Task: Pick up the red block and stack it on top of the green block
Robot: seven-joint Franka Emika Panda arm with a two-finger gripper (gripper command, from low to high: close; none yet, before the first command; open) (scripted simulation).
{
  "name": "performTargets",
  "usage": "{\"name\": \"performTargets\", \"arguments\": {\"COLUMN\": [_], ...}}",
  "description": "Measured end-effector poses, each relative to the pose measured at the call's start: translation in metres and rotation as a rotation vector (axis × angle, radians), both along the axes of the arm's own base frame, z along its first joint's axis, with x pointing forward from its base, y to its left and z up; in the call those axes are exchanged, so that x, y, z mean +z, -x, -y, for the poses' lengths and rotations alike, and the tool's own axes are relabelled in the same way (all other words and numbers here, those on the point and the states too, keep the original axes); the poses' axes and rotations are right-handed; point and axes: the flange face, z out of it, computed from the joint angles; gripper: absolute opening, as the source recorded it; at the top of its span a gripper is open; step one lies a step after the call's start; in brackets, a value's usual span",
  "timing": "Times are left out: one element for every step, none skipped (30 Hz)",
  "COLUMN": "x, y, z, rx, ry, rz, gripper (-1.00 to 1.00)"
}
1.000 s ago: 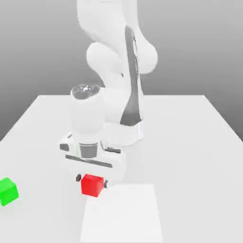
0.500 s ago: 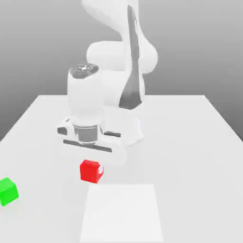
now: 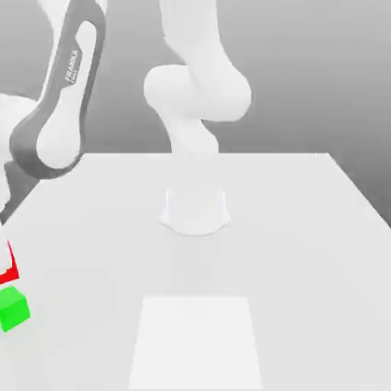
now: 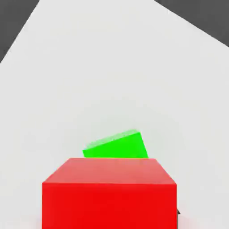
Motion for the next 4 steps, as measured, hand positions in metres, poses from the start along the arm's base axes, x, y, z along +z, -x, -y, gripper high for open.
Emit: {"name": "performTargets", "arguments": {"x": [-0.0099,-0.0099,-0.0099,-0.0099], "y": [0.0006,0.0006,0.0006,0.0006], "z": [0.0001,0.0001,0.0001,0.0001], "rx": [-0.001,-0.001,-0.001,-0.001], "ry": [0.001,0.001,0.001,0.001], "rz": [-0.001,-0.001,-0.001,-0.001], "gripper": [1.0,1.0,1.0,1.0]}}
